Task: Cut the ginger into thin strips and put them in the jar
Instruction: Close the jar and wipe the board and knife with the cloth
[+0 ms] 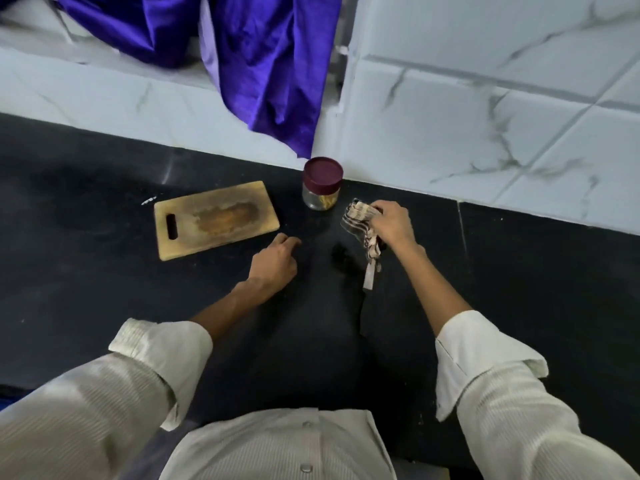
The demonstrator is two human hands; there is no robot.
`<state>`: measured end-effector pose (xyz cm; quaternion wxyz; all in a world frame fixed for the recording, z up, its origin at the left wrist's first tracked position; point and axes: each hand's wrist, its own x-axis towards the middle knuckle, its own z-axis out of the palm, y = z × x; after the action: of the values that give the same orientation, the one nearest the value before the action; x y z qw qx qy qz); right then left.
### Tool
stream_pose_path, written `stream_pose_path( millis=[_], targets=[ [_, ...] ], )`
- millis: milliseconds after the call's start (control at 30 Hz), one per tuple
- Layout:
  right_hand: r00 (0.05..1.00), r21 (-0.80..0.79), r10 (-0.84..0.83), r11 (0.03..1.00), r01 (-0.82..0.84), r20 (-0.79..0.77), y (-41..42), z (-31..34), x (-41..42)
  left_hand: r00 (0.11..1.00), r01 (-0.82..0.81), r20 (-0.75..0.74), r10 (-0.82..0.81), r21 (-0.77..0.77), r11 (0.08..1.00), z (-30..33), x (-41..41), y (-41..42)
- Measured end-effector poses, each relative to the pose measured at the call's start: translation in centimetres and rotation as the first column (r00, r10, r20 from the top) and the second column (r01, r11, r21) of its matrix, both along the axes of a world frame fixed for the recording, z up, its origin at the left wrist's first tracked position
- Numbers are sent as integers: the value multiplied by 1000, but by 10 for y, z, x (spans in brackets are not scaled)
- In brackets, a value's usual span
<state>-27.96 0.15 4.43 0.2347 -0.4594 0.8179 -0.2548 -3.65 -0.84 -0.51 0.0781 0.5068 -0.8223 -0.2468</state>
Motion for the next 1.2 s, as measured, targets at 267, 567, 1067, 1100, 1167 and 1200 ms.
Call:
stream_pose_path(
  millis=[267, 567, 1067, 1100, 1167, 1200],
  targets=[
    [845, -138, -220, 936, 324, 488, -20, -5, -85, 961, 243, 136, -242, 16, 970, 23, -87, -65],
    [521, 20, -257, 908, 417, 814, -69, -46, -121, 949, 267, 163, -271, 49, 962, -1, -160, -97],
    [951, 148, -265, 959, 243, 159, -54, -49, -107, 946, 266, 176, -274, 64, 962, -6, -151, -79],
    [957, 135, -241, 966, 221, 159, -49, -48, -100, 947, 266, 170, -273, 61, 962, -4, -144, -75],
    [971, 99, -186, 980, 172, 154, -39, -45, -81, 951, 260, 160, -266, 59, 964, 1, -127, -65],
    [978, 87, -146, 987, 134, 149, -34, -42, -68, 953, 253, 153, -260, 64, 965, 2, -118, -60]
  ],
)
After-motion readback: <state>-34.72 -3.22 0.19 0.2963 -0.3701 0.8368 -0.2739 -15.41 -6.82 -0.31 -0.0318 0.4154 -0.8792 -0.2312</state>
